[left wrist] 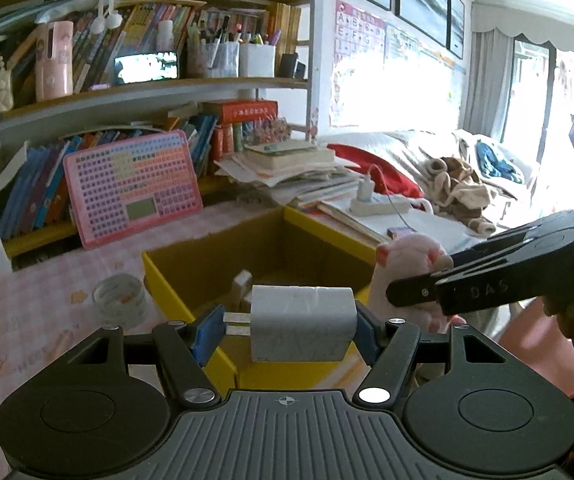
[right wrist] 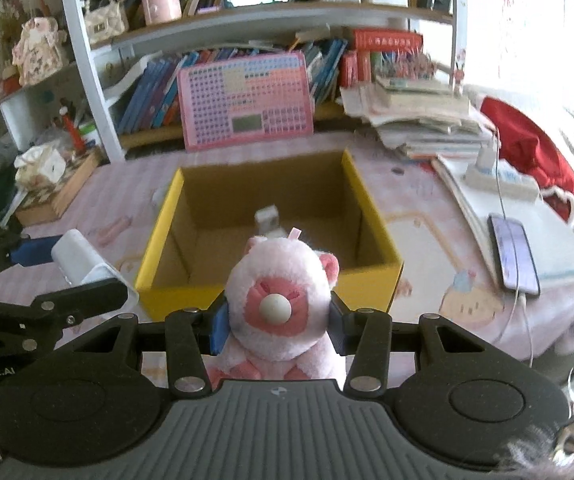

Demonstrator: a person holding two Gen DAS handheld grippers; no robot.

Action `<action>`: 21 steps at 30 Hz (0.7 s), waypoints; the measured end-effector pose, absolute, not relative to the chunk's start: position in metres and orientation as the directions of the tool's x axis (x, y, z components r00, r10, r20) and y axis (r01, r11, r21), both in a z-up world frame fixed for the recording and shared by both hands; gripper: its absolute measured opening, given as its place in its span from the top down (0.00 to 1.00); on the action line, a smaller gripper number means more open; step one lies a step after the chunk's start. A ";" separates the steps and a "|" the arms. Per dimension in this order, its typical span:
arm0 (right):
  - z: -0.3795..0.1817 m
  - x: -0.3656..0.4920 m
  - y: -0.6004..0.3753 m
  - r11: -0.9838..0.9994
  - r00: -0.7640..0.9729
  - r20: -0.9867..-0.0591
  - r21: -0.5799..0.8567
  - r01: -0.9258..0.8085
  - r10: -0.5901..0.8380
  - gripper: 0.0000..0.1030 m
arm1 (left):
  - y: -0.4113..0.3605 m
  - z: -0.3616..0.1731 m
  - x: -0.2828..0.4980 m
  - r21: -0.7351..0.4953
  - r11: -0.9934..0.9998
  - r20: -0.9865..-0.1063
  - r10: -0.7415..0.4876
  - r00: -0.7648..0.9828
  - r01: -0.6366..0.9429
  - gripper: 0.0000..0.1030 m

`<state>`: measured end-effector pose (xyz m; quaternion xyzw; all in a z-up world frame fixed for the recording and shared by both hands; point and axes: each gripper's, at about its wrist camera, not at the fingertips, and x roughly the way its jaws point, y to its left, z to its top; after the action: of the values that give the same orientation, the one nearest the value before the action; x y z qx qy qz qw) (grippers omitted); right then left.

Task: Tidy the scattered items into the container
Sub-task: 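Carry the plush toy in the right tool and the charger in the left tool toward the yellow box, then lower both held items into the yellow box and open both tools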

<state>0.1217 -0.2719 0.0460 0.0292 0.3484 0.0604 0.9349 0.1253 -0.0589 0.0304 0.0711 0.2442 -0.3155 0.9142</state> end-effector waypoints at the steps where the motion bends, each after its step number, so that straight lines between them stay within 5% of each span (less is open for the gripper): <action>1: 0.048 0.128 -0.275 0.990 0.755 -0.641 0.095 -0.100 0.137 0.57 | -0.062 0.031 0.129 -0.018 0.793 -0.489 -0.538 0.687 0.608 0.35; 10: 0.055 0.200 -0.295 0.979 0.765 -0.615 0.059 -0.196 0.190 0.57 | -0.099 0.023 0.179 0.018 0.822 -0.499 -0.486 0.717 0.569 0.35; 21: 0.003 0.304 -0.290 0.922 0.669 -0.707 -0.062 -0.382 0.230 0.57 | -0.141 -0.010 0.236 0.097 0.856 -0.616 -0.349 0.706 0.508 0.35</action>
<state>0.3043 -0.2901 0.0031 -0.1032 0.3703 0.1685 0.9077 0.2356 -0.1411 -0.0102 0.1309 0.3035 -0.2346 0.9142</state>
